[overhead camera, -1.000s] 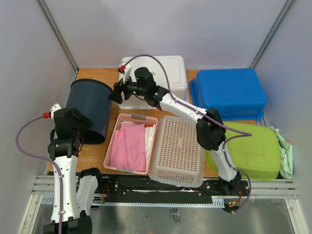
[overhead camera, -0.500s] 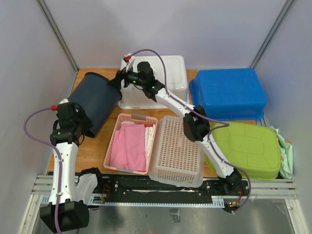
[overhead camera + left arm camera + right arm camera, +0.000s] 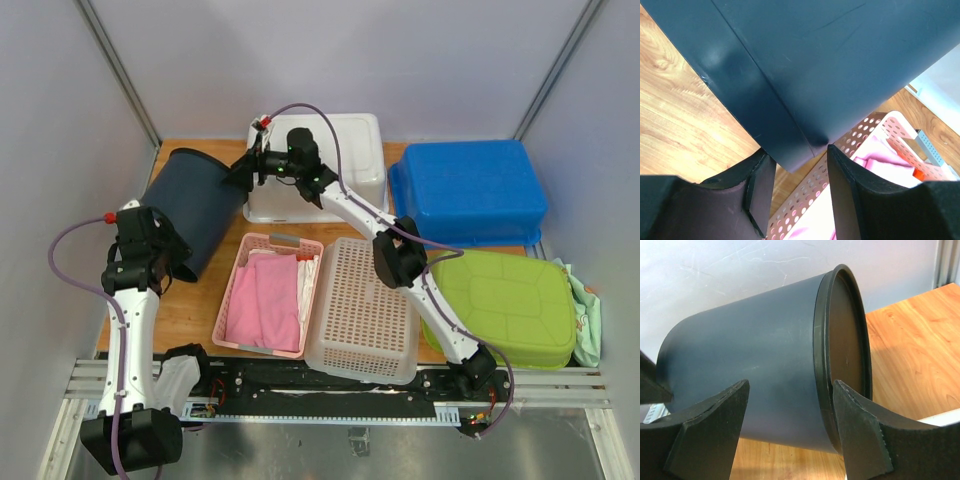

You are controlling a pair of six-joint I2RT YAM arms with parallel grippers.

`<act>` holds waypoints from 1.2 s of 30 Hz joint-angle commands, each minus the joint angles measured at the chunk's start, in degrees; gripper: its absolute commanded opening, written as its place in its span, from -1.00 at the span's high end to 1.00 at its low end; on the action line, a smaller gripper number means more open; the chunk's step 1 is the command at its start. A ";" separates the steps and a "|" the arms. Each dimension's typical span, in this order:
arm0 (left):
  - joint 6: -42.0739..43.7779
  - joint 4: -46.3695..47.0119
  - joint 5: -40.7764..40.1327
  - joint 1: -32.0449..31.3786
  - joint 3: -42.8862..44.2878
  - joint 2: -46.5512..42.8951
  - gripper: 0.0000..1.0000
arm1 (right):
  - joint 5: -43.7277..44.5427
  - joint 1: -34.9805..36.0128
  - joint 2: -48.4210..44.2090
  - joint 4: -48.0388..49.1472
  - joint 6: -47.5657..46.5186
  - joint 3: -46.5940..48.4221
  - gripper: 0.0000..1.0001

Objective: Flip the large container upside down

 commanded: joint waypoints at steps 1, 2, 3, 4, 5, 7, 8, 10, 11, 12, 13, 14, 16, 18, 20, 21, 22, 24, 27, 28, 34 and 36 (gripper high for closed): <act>0.49 3.07 2.30 0.01 1.56 0.14 0.04 | -11.89 0.76 0.19 2.78 3.44 1.61 -0.31; 0.42 3.05 2.34 0.01 1.73 0.15 0.04 | -13.52 0.80 -0.41 3.08 3.55 0.75 -0.24; 0.38 2.97 2.33 0.06 1.91 0.14 0.04 | -15.10 0.79 -1.10 3.70 3.95 -0.10 -0.17; 0.26 2.77 2.05 0.01 2.22 0.12 0.03 | -17.01 0.83 -1.83 4.37 4.44 -0.93 -0.11; 0.27 2.48 1.81 0.05 2.54 0.09 0.03 | -18.44 0.80 -2.47 5.07 5.10 -1.82 -0.07; 0.27 1.84 1.26 0.06 3.18 0.06 0.01 | -21.79 0.84 -3.47 6.91 6.79 -2.96 -0.01; 0.27 1.41 0.91 0.01 3.53 -0.02 0.00 | -22.96 0.77 -3.81 7.60 7.64 -3.12 0.03; -0.01 0.94 0.56 0.01 3.95 -0.19 0.00 | -24.83 0.90 -4.13 7.94 8.53 -3.02 0.13; -0.14 0.83 0.66 0.01 4.10 -0.34 -0.01 | -25.53 0.91 -4.29 7.88 8.69 -2.95 0.16; -0.25 0.81 1.01 0.01 4.15 -0.50 -0.01 | -25.78 0.98 -4.47 7.96 8.68 -3.08 0.16; -0.30 0.77 1.22 0.01 4.21 -0.62 -0.01 | -25.82 1.07 -4.53 8.00 8.51 -3.16 0.15; -0.43 0.61 1.25 0.01 4.29 -0.75 -0.01 | -25.86 1.27 -4.58 7.95 8.31 -3.18 0.14; -0.28 0.18 1.54 0.01 4.71 -0.89 -0.01 | -25.76 1.57 -4.23 8.06 8.19 -2.78 0.05; -0.01 -0.24 1.94 0.01 5.37 -0.99 -0.01 | -25.62 2.00 -3.55 8.24 8.17 -2.06 -0.11; 0.23 -0.58 2.01 0.03 5.77 -0.93 -0.01 | -24.99 2.46 -2.86 8.35 8.04 -1.71 -0.21; 0.28 -0.67 2.04 0.01 5.81 -0.85 -0.02 | -24.75 2.63 -2.64 8.39 7.94 -1.66 -0.24; 0.41 -0.70 2.20 0.01 5.85 -0.76 -0.02 | -24.40 2.81 -2.47 8.32 7.59 -1.67 -0.26; 0.52 -0.66 2.36 0.01 5.71 -0.50 -0.02 | -23.89 3.28 -2.20 7.84 6.68 -1.84 -0.28; 0.53 -0.68 2.64 0.02 5.66 -0.09 -0.03 | -24.86 3.84 -1.70 8.01 6.89 -1.68 -0.20; 0.48 -0.68 2.65 0.08 5.66 -0.03 -0.02 | -25.45 3.97 -1.74 8.35 7.20 -1.78 -0.10; 0.19 -0.69 3.13 0.01 6.03 0.01 -0.02 | -28.32 3.85 -3.12 11.71 10.21 -3.73 0.40; 0.01 -0.83 3.28 0.01 6.69 -0.16 -0.03 | -29.21 3.97 -3.75 12.86 11.41 -4.12 0.56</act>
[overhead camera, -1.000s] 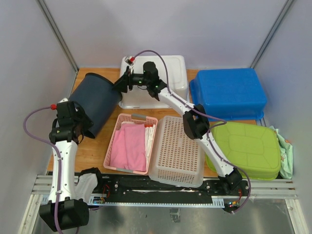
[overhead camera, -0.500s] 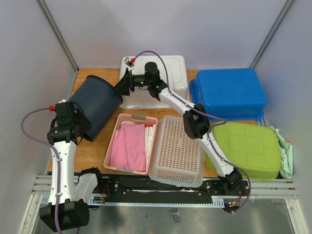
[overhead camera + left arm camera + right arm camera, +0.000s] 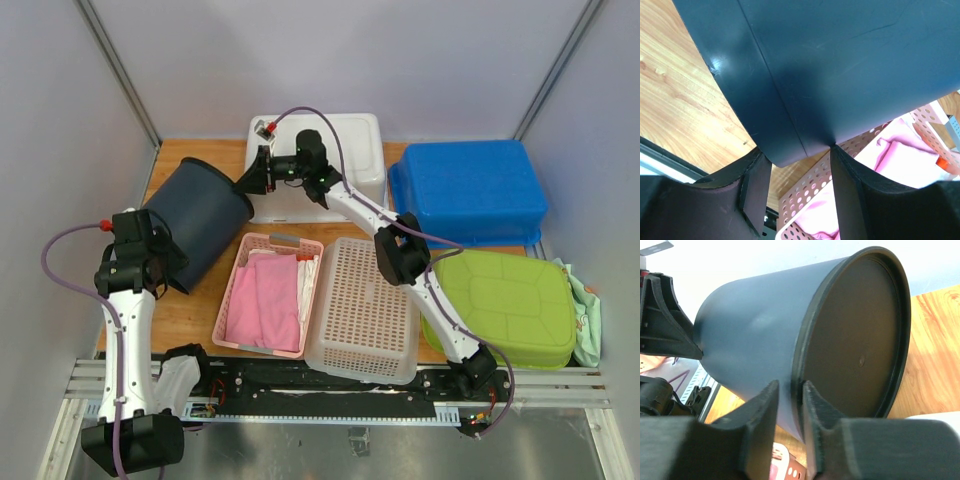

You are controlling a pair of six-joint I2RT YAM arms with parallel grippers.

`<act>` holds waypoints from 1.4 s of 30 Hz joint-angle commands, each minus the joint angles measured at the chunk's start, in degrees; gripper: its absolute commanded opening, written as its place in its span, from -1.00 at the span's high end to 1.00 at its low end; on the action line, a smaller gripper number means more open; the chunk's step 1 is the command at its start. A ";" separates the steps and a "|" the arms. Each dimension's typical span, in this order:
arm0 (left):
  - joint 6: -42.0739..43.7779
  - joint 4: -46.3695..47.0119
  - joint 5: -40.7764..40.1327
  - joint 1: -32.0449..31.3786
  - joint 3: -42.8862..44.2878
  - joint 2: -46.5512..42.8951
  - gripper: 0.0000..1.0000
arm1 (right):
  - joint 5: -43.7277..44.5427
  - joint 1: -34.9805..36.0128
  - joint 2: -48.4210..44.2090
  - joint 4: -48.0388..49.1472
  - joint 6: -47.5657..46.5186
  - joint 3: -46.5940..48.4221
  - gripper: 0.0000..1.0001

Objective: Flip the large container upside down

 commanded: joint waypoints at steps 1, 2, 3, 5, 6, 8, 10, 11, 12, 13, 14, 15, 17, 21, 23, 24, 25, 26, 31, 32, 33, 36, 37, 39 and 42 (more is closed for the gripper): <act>-0.61 9.34 5.89 -0.76 3.67 0.05 -0.03 | -12.64 5.91 -4.04 7.09 5.90 -0.41 0.62; -0.59 9.09 5.81 -0.71 4.26 -0.01 -0.05 | -13.29 6.04 -4.61 7.55 6.32 -0.88 0.69; -0.59 8.80 5.64 -0.71 4.87 -0.05 -0.05 | -13.64 6.17 -5.24 7.93 6.49 -1.44 0.77; -0.61 8.06 5.32 -0.75 6.43 -0.17 -0.08 | -13.99 6.62 -6.98 7.96 6.24 -2.54 0.96; -0.59 7.70 5.16 -0.75 7.15 -0.29 -0.10 | -13.68 6.82 -7.95 7.57 5.78 -3.09 0.99; -0.53 6.60 4.63 -0.76 8.72 -0.43 -0.17 | -11.06 6.82 -10.24 3.39 3.15 -4.41 0.99; -0.43 5.18 3.98 -0.71 10.24 -0.69 -0.25 | -7.01 6.97 -13.62 -4.09 -2.92 -6.18 0.99; -0.36 4.62 3.55 -0.75 10.75 -0.86 -0.30 | -3.99 7.24 -15.54 -9.40 -10.09 -6.75 0.99; -0.26 4.14 3.20 -0.76 11.21 -1.23 -0.35 | -0.15 7.68 -17.69 -15.97 -15.87 -7.21 0.99; -0.23 3.68 2.82 -0.76 11.60 -1.52 -0.39 | 3.86 8.31 -20.29 -21.80 -22.52 -7.42 0.99; -0.30 3.15 2.28 -0.76 11.92 -1.88 -0.41 | 8.32 9.10 -21.89 -26.66 -28.10 -7.34 0.99; -0.39 2.73 1.87 -0.71 12.23 -2.23 -0.42 | 11.67 9.93 -22.56 -30.71 -32.03 -6.14 0.99; -0.68 2.19 1.19 -0.76 12.49 -2.72 -0.43 | 16.62 10.75 -22.86 -35.90 -35.98 -2.97 0.99; -0.94 1.99 1.05 -0.73 11.75 -3.84 -0.54 | 25.57 12.96 -25.20 -37.66 -43.06 -2.84 0.99; -0.95 1.97 1.21 -0.75 11.49 -4.24 -0.70 | 30.39 14.33 -25.35 -39.38 -47.54 -1.51 0.99; -0.86 1.97 1.25 -0.72 11.44 -4.34 -0.80 | 33.05 14.78 -25.36 -39.62 -48.98 -1.06 0.99; -0.75 1.98 1.13 -0.73 11.46 -4.55 -0.93 | 34.08 15.10 -25.47 -39.34 -50.02 -0.82 0.99; -0.57 1.97 1.10 -0.73 11.56 -4.62 -0.98 | 34.45 15.22 -25.62 -38.85 -50.23 -0.84 0.99; 0.40 1.84 -0.21 -0.76 11.84 -4.93 -0.98 | 36.87 15.25 -25.93 -36.93 -50.52 -0.94 0.99; 0.60 1.80 -0.68 -0.76 11.90 -5.02 -0.98 | 37.15 15.24 -25.91 -36.88 -50.73 -1.08 0.99; 1.01 1.71 -1.04 -0.71 12.02 -5.04 -0.98 | 37.58 15.25 -25.94 -36.95 -50.99 -1.16 0.99; 1.55 1.71 -3.56 -0.71 11.78 -5.09 -0.98 | 39.08 15.17 -26.32 -36.81 -51.80 -2.10 0.99; 1.64 1.71 -4.81 -0.71 11.67 -5.24 -0.98 | 39.59 15.16 -26.49 -36.71 -51.97 -2.34 1.00; 1.10 1.40 -7.36 -0.70 11.41 -5.52 -0.98 | 39.66 15.20 -26.73 -36.37 -52.07 -2.92 0.99; 0.79 2.05 -7.91 -0.73 10.31 -6.14 -0.98 | 37.48 15.03 -26.51 -36.34 -51.21 -2.95 0.99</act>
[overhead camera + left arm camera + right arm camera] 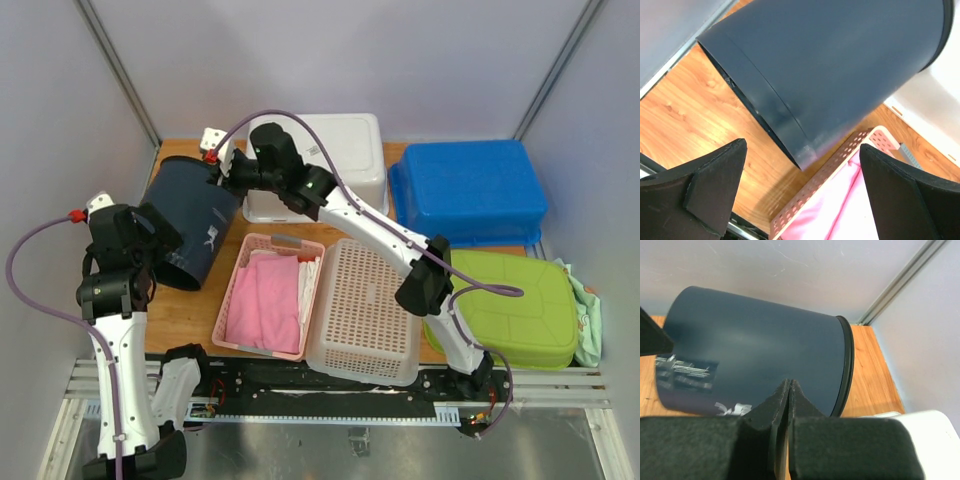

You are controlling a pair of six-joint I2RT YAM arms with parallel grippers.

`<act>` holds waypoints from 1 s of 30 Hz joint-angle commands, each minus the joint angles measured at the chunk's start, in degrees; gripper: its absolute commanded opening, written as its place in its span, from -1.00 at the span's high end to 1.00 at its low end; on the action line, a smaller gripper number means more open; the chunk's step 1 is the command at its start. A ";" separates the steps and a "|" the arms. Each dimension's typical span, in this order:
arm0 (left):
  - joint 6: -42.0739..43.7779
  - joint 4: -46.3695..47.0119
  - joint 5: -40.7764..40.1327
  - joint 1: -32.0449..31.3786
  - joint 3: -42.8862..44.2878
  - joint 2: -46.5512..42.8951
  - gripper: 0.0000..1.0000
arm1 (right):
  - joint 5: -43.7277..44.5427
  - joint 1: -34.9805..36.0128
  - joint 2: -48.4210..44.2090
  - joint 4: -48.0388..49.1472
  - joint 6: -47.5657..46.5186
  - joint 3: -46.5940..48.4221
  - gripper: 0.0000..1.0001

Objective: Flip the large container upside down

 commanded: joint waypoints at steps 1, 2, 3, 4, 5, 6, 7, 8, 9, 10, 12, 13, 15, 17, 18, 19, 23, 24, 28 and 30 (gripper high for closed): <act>0.24 2.99 -2.90 -0.25 -0.16 -1.08 -0.98 | -2.15 -0.01 -2.05 1.90 -0.11 -0.03 0.99; 0.14 2.99 -2.70 -0.27 -0.42 -0.95 -0.98 | -3.21 -0.38 -1.93 2.02 1.25 -0.05 0.99; -0.06 2.99 -2.75 -0.24 -0.60 -0.83 -0.98 | -5.22 -0.98 -1.54 2.39 3.71 -0.04 1.00; -0.51 3.04 -2.68 -0.21 -0.63 -0.67 -0.98 | -6.72 -1.65 -1.10 2.84 6.31 0.18 0.99; -0.72 3.49 -2.10 -0.27 -0.50 -0.45 -0.98 | -8.36 -2.43 -0.40 3.22 8.88 0.78 0.99; -1.03 4.11 -1.35 -0.28 -0.53 -0.24 -0.98 | -9.85 -3.29 0.91 3.53 11.65 1.60 0.99; -1.60 4.66 -0.71 -0.25 -0.26 0.23 -0.98 | -11.57 -4.09 2.00 4.05 14.78 2.47 0.78; -2.12 5.16 0.00 -0.26 0.04 0.95 -0.98 | -13.49 -4.96 2.97 4.98 18.03 3.00 0.44; -2.47 5.93 1.08 -0.26 0.26 1.67 -0.98 | -15.07 -5.90 3.67 7.06 21.42 2.78 0.17; -2.89 6.58 1.80 -0.26 0.57 2.72 -0.98 | -16.40 -6.69 4.03 9.67 25.46 1.65 0.04; -3.54 7.49 3.33 -0.23 1.21 4.28 -0.98 | -19.30 -8.88 4.04 16.93 34.56 -2.19 -0.16; -3.57 8.03 3.86 -0.20 1.55 4.69 -0.98 | -20.88 -9.57 3.92 20.43 38.11 -4.23 -0.24; -3.22 8.47 4.08 -0.26 2.52 5.23 -0.98 | -23.31 -10.78 4.14 24.89 42.46 -6.69 -0.31; -2.55 8.75 3.67 -0.25 3.73 5.25 -0.98 | -23.98 -11.33 4.84 24.45 42.89 -6.57 -0.31; -2.14 8.90 3.72 -0.27 4.43 5.36 -0.98 | -23.98 -11.48 4.98 24.01 42.53 -6.51 -0.31; -1.82 9.20 3.70 -0.25 5.07 5.43 -0.98 | -23.93 -11.54 5.12 23.83 42.31 -6.65 -0.32; -1.05 10.34 2.78 -0.27 8.14 8.29 -0.98 | -23.71 -11.98 5.17 23.87 42.40 -7.25 -0.32; -1.09 10.45 2.05 -0.23 9.24 9.80 -0.98 | -23.61 -12.09 5.09 23.77 42.41 -7.59 -0.32; -0.62 10.99 -5.18 -0.25 15.57 19.19 -0.98 | -23.98 -12.59 3.84 23.98 42.50 -10.35 -0.33; -0.16 10.97 -9.77 -0.28 19.43 24.64 -0.98 | -24.51 -12.70 2.57 24.05 42.22 -12.43 -0.32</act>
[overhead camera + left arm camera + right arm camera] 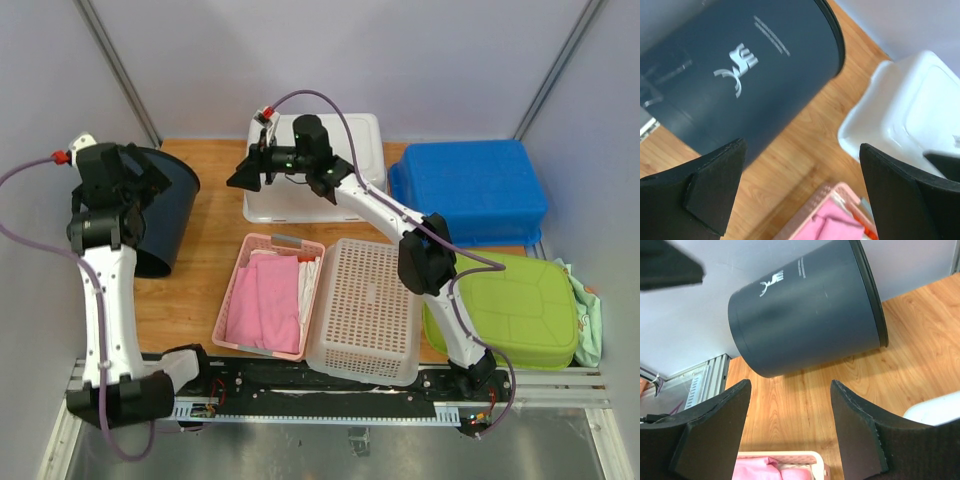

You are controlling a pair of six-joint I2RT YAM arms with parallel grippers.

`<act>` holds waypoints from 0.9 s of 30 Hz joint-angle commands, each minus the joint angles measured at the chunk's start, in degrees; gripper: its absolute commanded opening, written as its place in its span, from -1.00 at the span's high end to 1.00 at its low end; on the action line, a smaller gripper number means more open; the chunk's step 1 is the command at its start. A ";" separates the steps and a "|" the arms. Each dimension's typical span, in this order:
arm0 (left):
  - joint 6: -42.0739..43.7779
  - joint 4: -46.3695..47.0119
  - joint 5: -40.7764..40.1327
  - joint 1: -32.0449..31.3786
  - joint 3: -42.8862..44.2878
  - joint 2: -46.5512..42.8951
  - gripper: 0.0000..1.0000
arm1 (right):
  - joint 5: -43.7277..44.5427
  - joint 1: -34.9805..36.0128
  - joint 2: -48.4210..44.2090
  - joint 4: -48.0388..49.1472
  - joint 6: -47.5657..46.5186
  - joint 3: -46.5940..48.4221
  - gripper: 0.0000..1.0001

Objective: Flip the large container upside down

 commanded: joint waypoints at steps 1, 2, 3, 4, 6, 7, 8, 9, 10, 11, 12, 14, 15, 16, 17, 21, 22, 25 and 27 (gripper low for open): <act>1.68 2.21 -11.54 -0.18 7.17 11.31 -0.98 | -2.20 -0.43 -3.52 2.11 0.51 -4.68 -0.32; 1.83 2.37 -13.59 -0.13 8.89 13.85 -0.98 | -2.43 -0.49 -4.39 2.04 0.14 -5.97 -0.32; 1.95 2.57 -15.41 -0.10 10.48 16.24 -0.98 | -2.66 -0.57 -5.30 1.75 -0.37 -7.46 -0.32; 2.34 2.82 -16.64 0.11 11.93 18.60 -0.98 | -2.68 -0.66 -6.74 1.50 -0.99 -8.93 -0.32; 2.79 2.69 -17.37 1.09 14.93 22.80 -0.98 | -2.60 -0.71 -8.73 1.20 -2.38 -11.99 -0.32; 3.05 2.56 -17.38 1.63 16.32 24.74 -0.98 | -2.52 -0.71 -9.54 0.77 -3.08 -13.13 -0.33; 3.05 2.29 -17.35 2.02 17.65 26.56 -0.98 | -2.33 -0.71 -10.13 -0.06 -3.93 -13.80 -0.33; 3.43 2.15 -17.28 2.22 18.87 27.97 -0.98 | -2.19 -0.71 -10.51 -1.08 -4.90 -14.05 -0.33; 3.71 2.06 -17.07 2.36 19.88 29.23 -0.98 | -2.12 -0.75 -10.78 -2.17 -5.78 -14.13 -0.34; 4.07 1.88 -16.60 2.47 20.64 30.57 -0.98 | -1.89 -0.77 -10.90 -3.06 -6.88 -13.94 -0.34; 4.27 1.59 -16.08 2.73 21.43 32.22 -0.98 | -1.62 -0.81 -10.95 -3.72 -7.25 -13.75 -0.34; 5.24 0.85 -13.71 3.05 22.56 34.43 -0.98 | -1.54 -1.08 -10.93 -3.96 -7.13 -13.57 -0.34; 5.95 0.51 -12.23 3.11 22.65 35.23 -0.98 | -1.59 -1.27 -10.83 -3.96 -6.88 -13.22 -0.34; 6.56 0.15 -10.73 3.07 22.44 35.97 -0.98 | -1.67 -1.40 -10.74 -3.88 -6.71 -13.00 -0.34; 7.19 0.00 -9.00 3.09 21.68 36.39 -0.98 | -1.67 -1.52 -10.66 -3.83 -6.62 -12.92 -0.34; 8.01 0.17 -0.70 3.07 17.48 35.86 -0.98 | -1.30 -2.21 -10.30 -3.31 -6.11 -12.45 -0.34; 8.04 0.22 1.60 3.06 16.35 35.14 -0.98 | -1.28 -2.47 -10.07 -3.07 -5.91 -12.37 -0.34; 7.65 0.23 9.95 2.71 12.63 31.16 -0.98 | -1.23 -3.21 -9.25 -2.84 -5.13 -11.64 -0.34; 7.70 0.65 13.83 1.18 11.42 27.24 -0.98 | -1.01 -3.62 -8.73 -2.64 -4.99 -11.10 -0.34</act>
